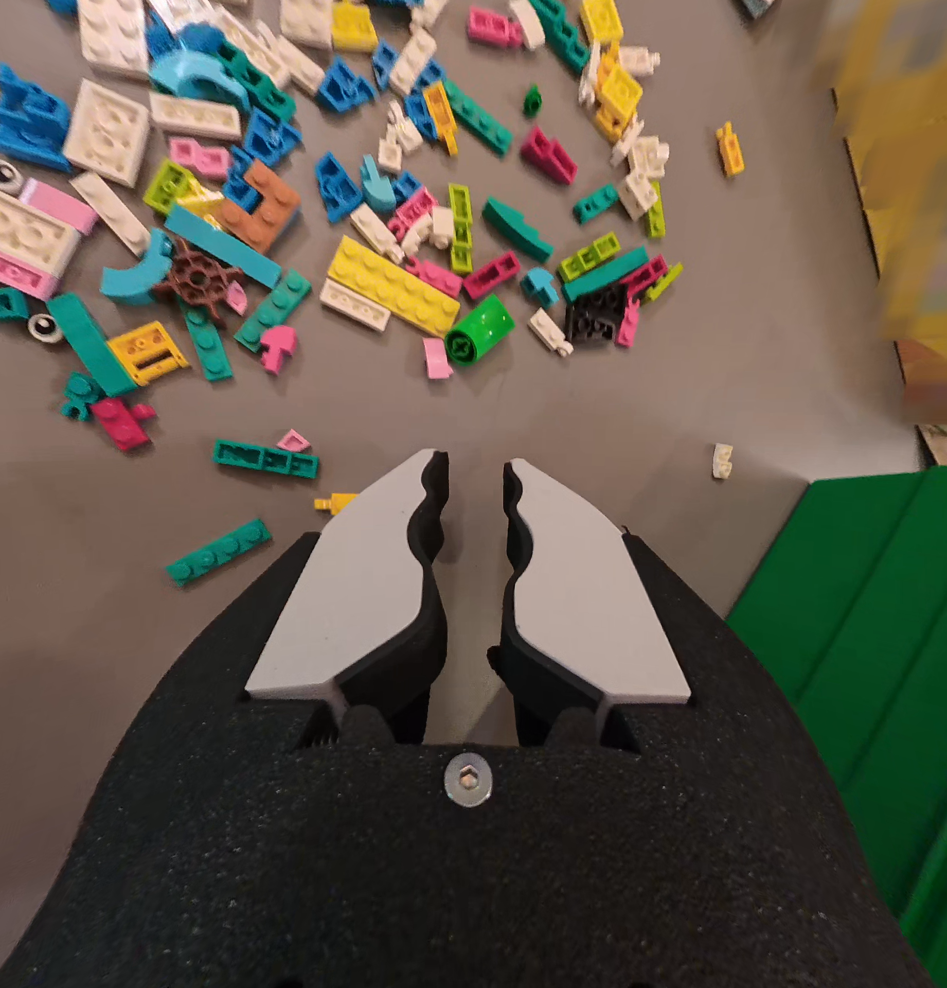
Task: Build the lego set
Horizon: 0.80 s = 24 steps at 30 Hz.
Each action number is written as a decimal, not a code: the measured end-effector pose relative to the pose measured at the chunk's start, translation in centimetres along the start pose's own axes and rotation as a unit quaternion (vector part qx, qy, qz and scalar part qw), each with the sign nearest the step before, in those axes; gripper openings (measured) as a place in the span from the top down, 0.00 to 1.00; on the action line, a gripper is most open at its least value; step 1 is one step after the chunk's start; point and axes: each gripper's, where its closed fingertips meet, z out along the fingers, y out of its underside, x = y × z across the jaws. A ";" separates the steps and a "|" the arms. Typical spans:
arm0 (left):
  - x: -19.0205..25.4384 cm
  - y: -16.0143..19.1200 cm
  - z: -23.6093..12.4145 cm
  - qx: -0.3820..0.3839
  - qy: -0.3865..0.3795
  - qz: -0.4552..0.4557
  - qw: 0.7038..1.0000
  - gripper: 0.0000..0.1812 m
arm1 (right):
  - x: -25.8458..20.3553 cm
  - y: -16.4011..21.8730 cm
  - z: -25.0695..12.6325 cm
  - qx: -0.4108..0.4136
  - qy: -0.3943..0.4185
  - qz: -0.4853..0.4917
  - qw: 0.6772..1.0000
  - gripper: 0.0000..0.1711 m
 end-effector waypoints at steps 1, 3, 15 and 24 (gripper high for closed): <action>0.0 0.0 0.0 -0.001 0.001 0.000 1.000 1.00 | -0.1 -0.3 0.0 0.009 0.000 -0.001 1.000 0.89; 0.1 0.1 0.0 -0.002 0.003 0.002 1.000 1.00 | -0.3 -0.8 -0.1 0.018 -0.004 -0.003 1.000 0.89; 1.8 0.5 0.5 -0.015 0.035 0.045 0.998 1.00 | -4.7 -8.4 -1.0 0.199 -0.039 0.024 0.979 0.90; 3.2 1.4 0.9 -0.037 0.085 0.029 0.995 1.00 | -5.2 -11.2 -1.2 0.317 0.006 0.043 0.948 0.91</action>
